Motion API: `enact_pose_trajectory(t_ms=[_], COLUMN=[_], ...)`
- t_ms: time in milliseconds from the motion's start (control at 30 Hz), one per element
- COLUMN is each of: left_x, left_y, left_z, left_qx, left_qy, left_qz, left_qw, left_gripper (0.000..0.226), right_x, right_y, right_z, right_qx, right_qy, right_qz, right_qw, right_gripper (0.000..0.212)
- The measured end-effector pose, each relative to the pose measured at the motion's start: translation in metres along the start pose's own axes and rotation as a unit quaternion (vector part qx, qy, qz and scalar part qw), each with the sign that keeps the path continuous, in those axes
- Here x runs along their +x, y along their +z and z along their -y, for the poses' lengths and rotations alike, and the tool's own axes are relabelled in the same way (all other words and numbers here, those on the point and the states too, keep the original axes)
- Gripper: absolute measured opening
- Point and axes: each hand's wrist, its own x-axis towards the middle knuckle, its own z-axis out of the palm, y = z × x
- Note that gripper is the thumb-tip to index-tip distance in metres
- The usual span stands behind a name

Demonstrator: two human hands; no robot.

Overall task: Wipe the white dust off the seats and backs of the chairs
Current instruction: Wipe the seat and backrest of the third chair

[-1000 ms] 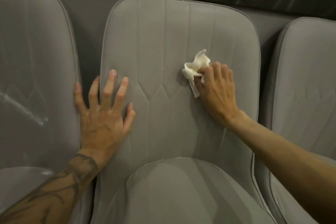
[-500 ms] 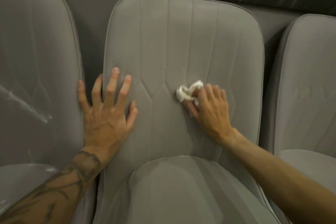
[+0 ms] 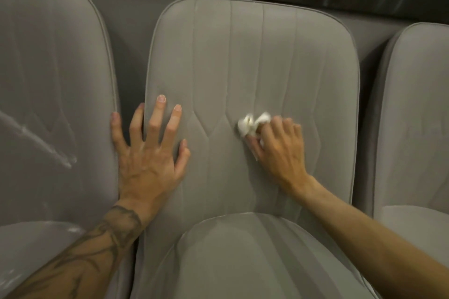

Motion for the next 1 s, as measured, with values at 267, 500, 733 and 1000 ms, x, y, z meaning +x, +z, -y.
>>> enact_pose_trajectory(t_ms=[267, 500, 733, 1000], left_x=[0.001, 0.0, -0.001, 0.0], left_y=[0.0, 0.0, 0.001, 0.002], left_z=[0.0, 0.001, 0.0, 0.001], left_qx=[0.001, 0.004, 0.003, 0.006], left_qy=[0.002, 0.002, 0.003, 0.005], left_qz=[0.0, 0.001, -0.001, -0.002], left_qw=[1.0, 1.0, 1.0, 1.0], left_gripper=[0.063, 0.064, 0.063, 0.064], right_x=[0.064, 0.089, 0.132, 0.072], right_y=[-0.003, -0.002, 0.001, 0.002], right_z=[-0.017, 0.002, -0.015, 0.019], right_qx=[0.003, 0.015, -0.002, 0.047], right_qy=[0.013, 0.107, 0.082, 0.041], right_qz=[-0.033, -0.05, -0.063, -0.041], right_qw=[0.999, 0.993, 0.995, 0.997], right_gripper=[0.034, 0.037, 0.039, 0.037])
